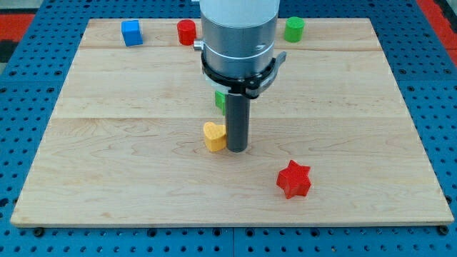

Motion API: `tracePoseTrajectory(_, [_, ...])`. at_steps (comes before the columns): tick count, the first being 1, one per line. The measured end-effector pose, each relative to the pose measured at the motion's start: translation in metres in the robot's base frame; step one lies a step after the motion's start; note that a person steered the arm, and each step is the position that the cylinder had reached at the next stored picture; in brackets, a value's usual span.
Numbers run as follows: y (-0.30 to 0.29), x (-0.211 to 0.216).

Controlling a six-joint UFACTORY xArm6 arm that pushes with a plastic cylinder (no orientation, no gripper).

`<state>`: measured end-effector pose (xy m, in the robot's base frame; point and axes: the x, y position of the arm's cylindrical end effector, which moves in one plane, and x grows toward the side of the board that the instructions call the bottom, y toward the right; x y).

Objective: Move the red star and the yellow heart to the right of the board

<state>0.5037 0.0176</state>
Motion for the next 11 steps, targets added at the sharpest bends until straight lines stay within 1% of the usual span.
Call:
tracePoseTrajectory(2, [0.103, -0.001])
tracePoseTrajectory(3, [0.144, 0.013])
tracePoseTrajectory(4, [0.154, 0.025])
tracePoseTrajectory(5, [0.119, 0.034])
tracePoseTrajectory(6, [0.114, 0.061])
tracePoseTrajectory(7, [0.084, 0.067])
tracePoseTrajectory(8, [0.048, 0.062])
tracePoseTrajectory(9, [0.027, 0.058])
tracePoseTrajectory(10, [0.016, 0.059])
tracePoseTrajectory(11, [0.040, 0.085])
